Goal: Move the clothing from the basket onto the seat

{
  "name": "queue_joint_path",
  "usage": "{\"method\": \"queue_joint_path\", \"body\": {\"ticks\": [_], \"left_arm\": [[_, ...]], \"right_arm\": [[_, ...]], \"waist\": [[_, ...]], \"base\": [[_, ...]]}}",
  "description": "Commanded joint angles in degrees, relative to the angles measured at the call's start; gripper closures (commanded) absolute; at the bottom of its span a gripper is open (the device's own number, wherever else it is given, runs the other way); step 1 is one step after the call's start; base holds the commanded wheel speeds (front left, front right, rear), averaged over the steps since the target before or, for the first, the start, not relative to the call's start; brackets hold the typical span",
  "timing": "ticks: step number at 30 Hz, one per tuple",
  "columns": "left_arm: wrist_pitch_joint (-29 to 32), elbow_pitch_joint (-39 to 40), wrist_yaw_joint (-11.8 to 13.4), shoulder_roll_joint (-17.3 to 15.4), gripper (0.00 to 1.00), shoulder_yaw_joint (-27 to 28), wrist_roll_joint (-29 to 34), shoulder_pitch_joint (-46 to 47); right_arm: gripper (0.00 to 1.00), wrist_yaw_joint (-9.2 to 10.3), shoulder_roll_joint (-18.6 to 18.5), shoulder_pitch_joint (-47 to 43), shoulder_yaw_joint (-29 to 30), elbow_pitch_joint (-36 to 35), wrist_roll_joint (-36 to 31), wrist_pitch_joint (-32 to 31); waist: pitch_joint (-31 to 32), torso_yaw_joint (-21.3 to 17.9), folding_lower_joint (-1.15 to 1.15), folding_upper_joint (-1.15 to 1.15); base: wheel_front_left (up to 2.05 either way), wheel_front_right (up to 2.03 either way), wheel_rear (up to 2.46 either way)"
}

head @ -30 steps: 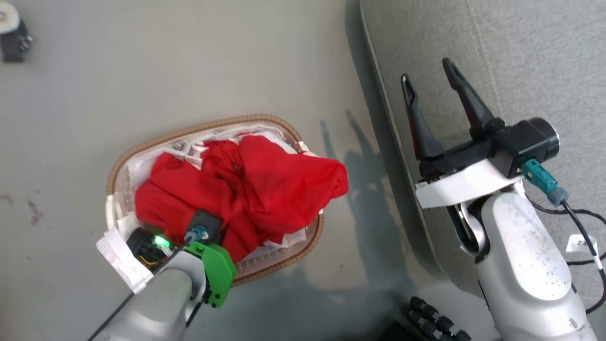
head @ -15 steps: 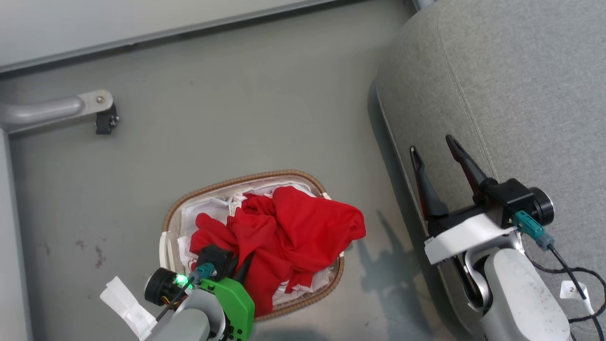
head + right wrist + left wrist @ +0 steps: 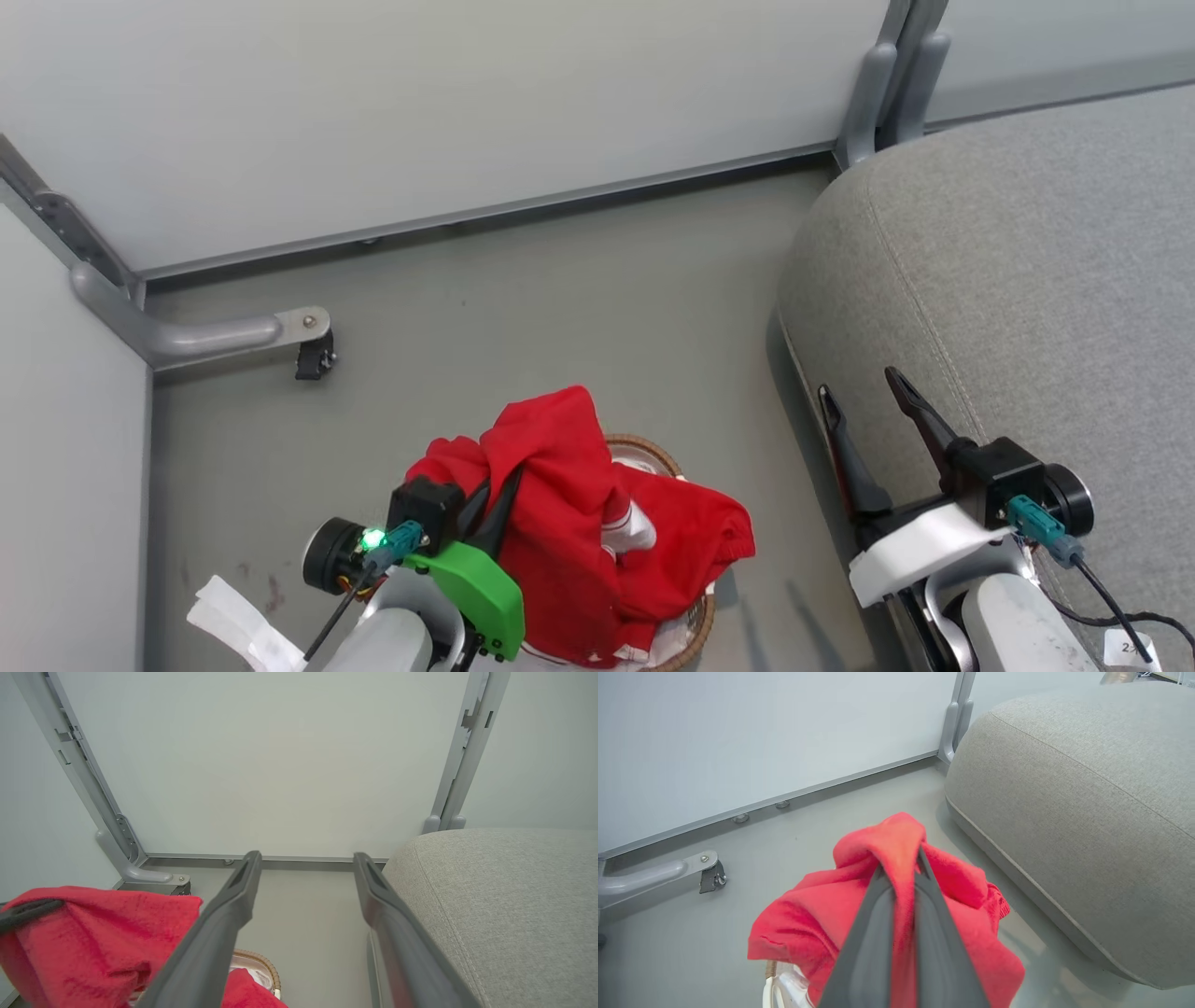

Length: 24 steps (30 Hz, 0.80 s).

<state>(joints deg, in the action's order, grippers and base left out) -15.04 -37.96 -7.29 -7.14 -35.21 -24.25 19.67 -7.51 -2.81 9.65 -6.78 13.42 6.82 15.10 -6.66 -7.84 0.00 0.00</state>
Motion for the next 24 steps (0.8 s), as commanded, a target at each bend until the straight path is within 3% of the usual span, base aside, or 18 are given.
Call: {"method": "queue_joint_path", "body": {"ticks": [1, 13, 24], "left_arm": [[-0.20, 1.20, -0.17, 0.44, 1.00, 0.54, 0.77, -0.79], [-0.20, 11.62, -0.25, 2.27, 1.00, 5.91, 1.48, 2.77], [-0.20, 15.89, -0.26, 3.56, 1.00, 6.29, 0.29, 5.67]], "right_arm": [[0.00, 0.04, -0.23, -1.26, 0.04, 0.17, -0.51, 0.10], [0.00, 0.04, -0.23, -5.39, -0.10, 0.34, -0.35, 0.10], [0.00, 0.04, -0.20, -8.02, -2.90, 0.98, -0.67, 0.10]], "waist": [[3.64, 1.62, 0.00, 0.00], [7.64, 2.70, 0.00, 0.00], [9.57, 4.10, 0.00, 0.00]], "base": [[0.00, 0.00, 0.00], [0.00, 0.00, 0.00], [0.00, 0.00, 0.00]]}}
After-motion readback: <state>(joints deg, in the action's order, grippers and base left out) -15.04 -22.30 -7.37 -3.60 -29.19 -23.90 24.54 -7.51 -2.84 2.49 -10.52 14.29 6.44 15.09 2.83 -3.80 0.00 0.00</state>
